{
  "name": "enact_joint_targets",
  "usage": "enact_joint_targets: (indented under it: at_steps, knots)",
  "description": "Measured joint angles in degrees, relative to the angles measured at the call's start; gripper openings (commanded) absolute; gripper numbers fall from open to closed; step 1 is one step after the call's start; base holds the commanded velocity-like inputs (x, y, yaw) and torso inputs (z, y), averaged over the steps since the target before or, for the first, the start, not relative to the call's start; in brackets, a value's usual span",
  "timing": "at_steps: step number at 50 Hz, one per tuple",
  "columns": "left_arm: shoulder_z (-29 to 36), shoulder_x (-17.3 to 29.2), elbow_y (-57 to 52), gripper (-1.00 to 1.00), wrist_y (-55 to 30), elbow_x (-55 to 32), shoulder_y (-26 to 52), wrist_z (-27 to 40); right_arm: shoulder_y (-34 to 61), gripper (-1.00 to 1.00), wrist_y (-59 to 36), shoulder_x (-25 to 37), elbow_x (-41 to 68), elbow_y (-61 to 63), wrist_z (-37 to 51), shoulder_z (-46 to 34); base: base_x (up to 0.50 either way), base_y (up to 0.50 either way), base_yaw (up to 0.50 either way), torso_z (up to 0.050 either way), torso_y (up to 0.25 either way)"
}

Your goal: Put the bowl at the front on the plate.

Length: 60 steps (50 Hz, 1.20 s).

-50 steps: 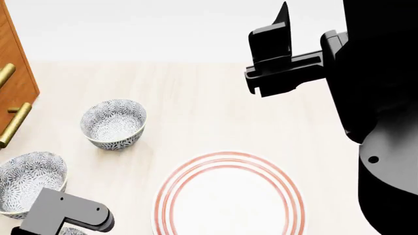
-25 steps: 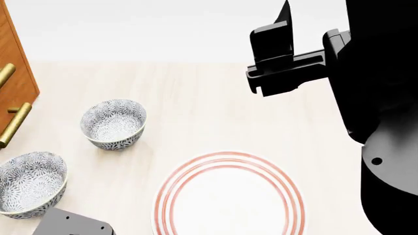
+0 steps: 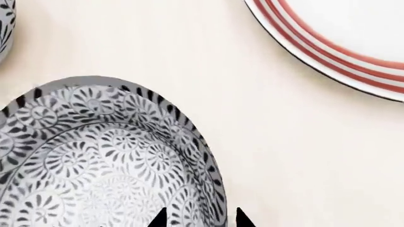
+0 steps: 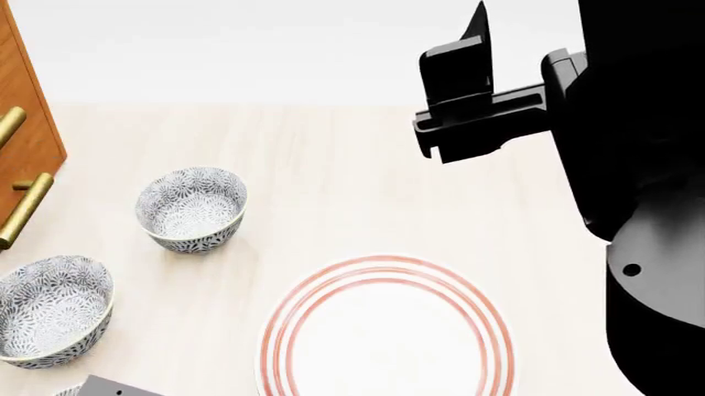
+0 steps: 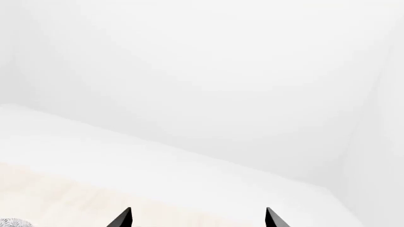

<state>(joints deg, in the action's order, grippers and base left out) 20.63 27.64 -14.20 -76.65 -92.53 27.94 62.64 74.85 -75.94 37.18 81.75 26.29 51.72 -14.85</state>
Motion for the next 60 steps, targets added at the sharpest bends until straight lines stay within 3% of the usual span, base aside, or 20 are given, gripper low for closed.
enact_joint_targets:
  at_steps: [18,41,60]
  knots:
    - [1.0,0.9,-1.5,-1.00,1.7,6.5,0.2,-6.2,-0.3,1.00,0.8,0.5,0.0,0.3,-0.2,-0.7,0.00,0.00,0.00,-0.001,0.000]
    - [2.2,3.1,-7.8,-1.00,10.9,17.9,-0.2,-16.7,-0.4,1.00,1.8,1.3,-0.1,0.8,-0.8,-1.4,0.00,0.00,0.00,0.000,0.000]
    - [2.6,4.1,-12.1,-1.00,13.4,20.8,3.8,-18.3,-1.1,1.00,3.0,1.8,-0.6,1.2,-1.5,-2.0,0.00,0.00,0.00,0.000,0.000]
